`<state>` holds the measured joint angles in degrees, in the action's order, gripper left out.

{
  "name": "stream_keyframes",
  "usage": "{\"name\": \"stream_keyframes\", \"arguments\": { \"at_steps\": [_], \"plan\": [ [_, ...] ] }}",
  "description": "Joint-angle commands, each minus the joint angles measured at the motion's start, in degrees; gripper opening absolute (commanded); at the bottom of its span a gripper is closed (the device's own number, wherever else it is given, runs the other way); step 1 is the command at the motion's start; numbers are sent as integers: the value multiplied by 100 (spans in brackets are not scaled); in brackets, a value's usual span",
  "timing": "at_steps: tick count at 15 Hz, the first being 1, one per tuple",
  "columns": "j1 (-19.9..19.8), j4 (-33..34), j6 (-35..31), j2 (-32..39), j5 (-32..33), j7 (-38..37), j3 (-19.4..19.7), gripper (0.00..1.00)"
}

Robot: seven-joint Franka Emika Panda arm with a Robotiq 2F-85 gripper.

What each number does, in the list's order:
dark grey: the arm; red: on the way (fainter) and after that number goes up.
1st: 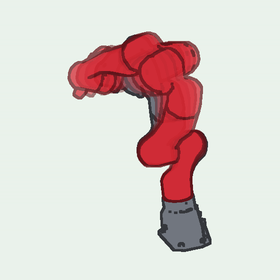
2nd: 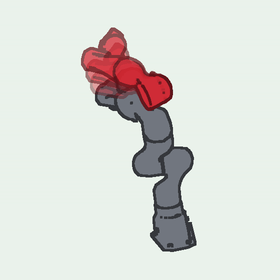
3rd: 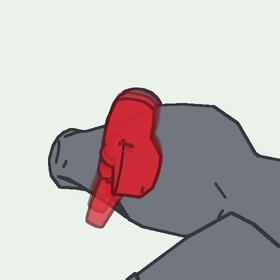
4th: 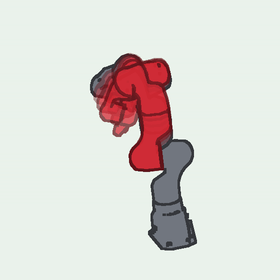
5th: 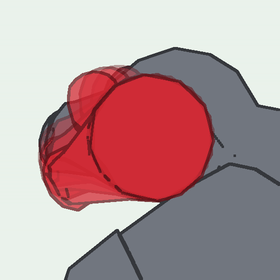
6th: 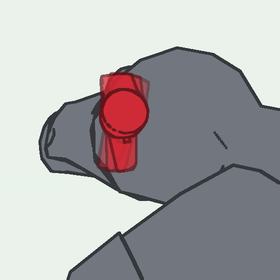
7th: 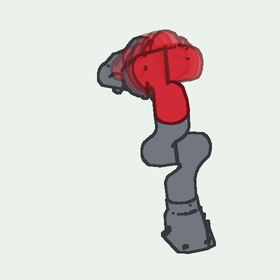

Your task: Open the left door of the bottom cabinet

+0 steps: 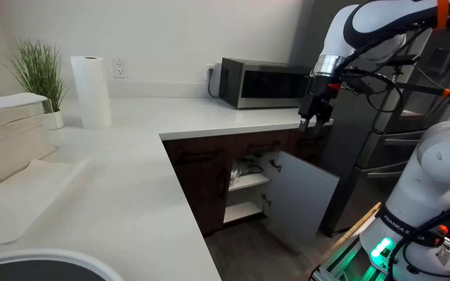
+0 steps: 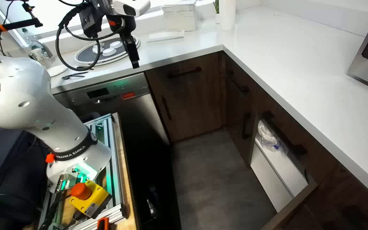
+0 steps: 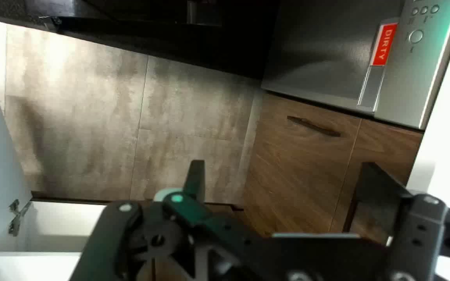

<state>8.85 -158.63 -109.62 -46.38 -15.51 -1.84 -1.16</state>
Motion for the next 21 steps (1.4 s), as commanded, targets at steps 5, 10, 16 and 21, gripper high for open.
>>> {"name": "stream_keyframes", "arguments": {
  "at_steps": [5,10,16,21],
  "plan": [
    [-81,-170,27,72,-48,48,-72,100],
    [-240,-122,-544,410,110,-86,-236,100],
    [-752,-91,-3152,2089,904,-333,-540,100],
    [-1155,257,-5182,4033,1533,-1251,-679,100]
  ]
}}
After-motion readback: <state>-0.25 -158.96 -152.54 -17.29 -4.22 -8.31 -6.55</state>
